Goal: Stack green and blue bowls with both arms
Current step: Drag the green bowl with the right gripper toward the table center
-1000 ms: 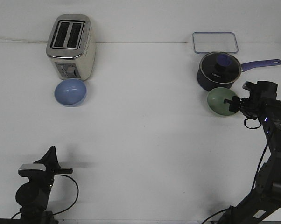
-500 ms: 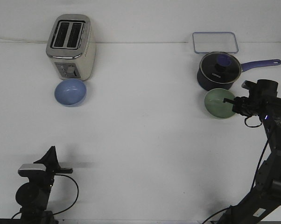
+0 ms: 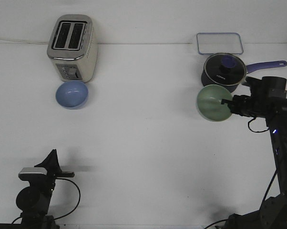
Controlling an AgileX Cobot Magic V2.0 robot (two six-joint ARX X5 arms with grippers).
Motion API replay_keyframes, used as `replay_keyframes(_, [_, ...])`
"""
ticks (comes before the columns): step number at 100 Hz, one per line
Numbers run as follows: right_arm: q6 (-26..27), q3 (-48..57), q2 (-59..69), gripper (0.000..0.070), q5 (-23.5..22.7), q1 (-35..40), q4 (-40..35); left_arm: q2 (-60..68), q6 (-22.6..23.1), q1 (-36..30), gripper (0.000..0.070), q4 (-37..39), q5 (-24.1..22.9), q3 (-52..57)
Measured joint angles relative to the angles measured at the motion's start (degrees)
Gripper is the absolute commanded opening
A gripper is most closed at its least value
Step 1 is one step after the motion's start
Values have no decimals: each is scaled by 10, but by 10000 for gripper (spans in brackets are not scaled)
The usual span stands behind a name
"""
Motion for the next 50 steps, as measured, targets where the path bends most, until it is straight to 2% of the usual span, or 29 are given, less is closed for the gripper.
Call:
replay_keyframes(13, [-11,-1,0,0,3,78,-30,0,0,0,15,0,0,0])
replay_keyframes(34, [-14,-26,0,0,32,215,-26,0,0,0,15,0,0,0])
replay_keyframes(50, [-10,-62,0,0,54,287,-3,0,0,0,15,0,0,0])
